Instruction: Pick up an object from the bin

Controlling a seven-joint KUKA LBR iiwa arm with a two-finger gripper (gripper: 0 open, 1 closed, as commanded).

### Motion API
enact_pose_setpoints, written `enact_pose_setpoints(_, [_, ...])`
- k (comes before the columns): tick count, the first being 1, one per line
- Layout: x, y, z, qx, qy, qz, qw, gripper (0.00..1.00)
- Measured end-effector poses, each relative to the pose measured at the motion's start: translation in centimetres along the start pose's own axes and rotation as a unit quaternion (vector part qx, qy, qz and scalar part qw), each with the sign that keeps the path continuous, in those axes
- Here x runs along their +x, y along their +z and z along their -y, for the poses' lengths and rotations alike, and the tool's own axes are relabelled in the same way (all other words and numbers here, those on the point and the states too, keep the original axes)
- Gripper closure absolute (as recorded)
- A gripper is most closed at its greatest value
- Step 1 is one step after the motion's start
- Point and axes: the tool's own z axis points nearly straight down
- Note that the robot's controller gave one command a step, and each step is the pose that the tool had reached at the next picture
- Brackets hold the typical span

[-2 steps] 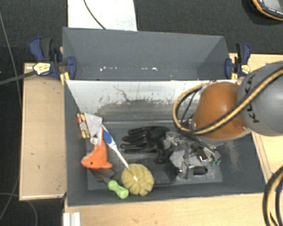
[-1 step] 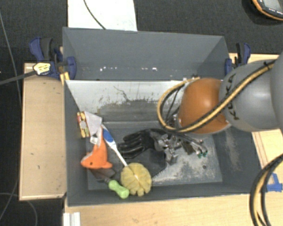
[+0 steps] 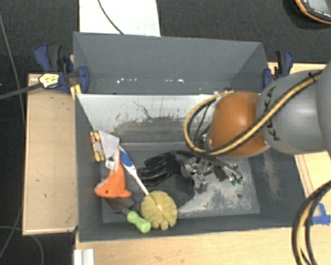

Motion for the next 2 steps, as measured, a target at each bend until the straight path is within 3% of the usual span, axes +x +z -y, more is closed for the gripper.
enact_pose_setpoints(1, [-1.8, -6.2, -2.4, -0.001, -0.097, -0.0014, 0.9953, 1.00])
enact_pose_setpoints(2, [-0.4, -8.9, 0.4, -0.001, -0.003, 0.0000, 1.0000, 1.00])
